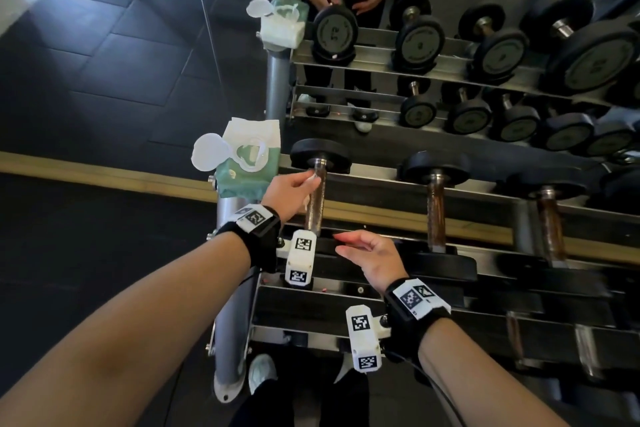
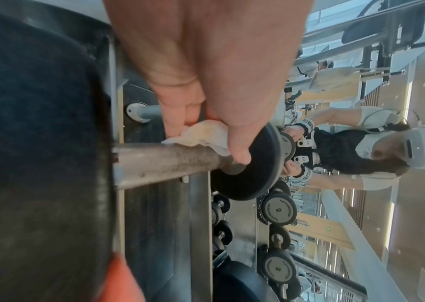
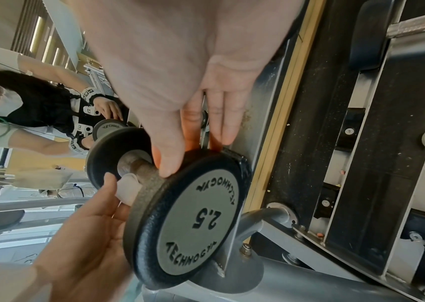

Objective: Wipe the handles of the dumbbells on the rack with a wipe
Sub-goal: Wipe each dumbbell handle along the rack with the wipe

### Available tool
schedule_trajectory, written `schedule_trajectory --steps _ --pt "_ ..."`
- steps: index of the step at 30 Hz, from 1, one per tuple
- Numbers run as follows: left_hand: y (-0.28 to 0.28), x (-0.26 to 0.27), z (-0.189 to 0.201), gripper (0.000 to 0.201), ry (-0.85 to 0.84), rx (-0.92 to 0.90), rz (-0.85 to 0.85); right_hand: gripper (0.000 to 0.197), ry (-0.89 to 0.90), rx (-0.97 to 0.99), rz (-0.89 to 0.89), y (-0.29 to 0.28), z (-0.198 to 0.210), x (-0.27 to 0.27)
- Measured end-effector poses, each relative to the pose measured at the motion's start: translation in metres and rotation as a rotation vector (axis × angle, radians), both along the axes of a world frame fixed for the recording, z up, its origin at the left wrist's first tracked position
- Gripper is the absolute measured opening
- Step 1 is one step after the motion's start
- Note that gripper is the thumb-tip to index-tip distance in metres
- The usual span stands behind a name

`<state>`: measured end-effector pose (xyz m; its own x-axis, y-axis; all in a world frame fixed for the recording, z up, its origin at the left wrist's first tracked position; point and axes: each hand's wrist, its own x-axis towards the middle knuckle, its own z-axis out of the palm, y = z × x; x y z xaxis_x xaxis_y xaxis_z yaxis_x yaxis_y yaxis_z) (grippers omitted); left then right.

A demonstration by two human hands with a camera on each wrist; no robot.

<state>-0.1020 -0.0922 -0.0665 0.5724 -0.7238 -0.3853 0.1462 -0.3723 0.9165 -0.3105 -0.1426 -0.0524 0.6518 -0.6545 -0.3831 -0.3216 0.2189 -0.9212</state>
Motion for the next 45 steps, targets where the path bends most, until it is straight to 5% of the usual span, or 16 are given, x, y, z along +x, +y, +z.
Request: schedule_trajectory --steps 5,9,15,24,28,33,41,45 --pt "0.016 -0.006 -0.003 0.03 -0.003 0.034 -0.014 0.024 0.017 -0.023 -0.001 0.001 -0.004 -0.002" --pt "0.038 -0.012 -0.004 0.02 -0.216 0.072 -0.171 0.026 0.018 -0.042 -0.01 0.003 -0.007 -0.002" --pt "0.008 -0.005 0.007 0.028 -0.247 0.036 -0.122 0.032 -0.001 -0.063 -0.005 0.006 -0.011 -0.003" --pt "0.035 -0.001 -0.007 0.022 -0.032 -0.017 -0.245 0.039 0.122 -0.219 0.208 0.021 -0.014 -0.013" --pt "0.019 0.001 -0.001 0.024 0.046 -0.042 -0.176 0.042 0.149 -0.29 0.213 0.017 -0.018 -0.013" --pt "0.014 -0.003 0.003 0.032 -0.035 -0.051 -0.147 0.038 0.122 -0.254 0.191 0.016 -0.018 -0.015" --pt "0.043 -0.009 0.007 0.029 -0.319 0.063 -0.363 0.034 0.091 -0.19 0.164 0.02 -0.017 -0.014" --pt "0.015 -0.004 0.013 0.037 -0.255 0.039 -0.276 0.033 0.097 -0.167 0.154 0.018 -0.018 -0.013"
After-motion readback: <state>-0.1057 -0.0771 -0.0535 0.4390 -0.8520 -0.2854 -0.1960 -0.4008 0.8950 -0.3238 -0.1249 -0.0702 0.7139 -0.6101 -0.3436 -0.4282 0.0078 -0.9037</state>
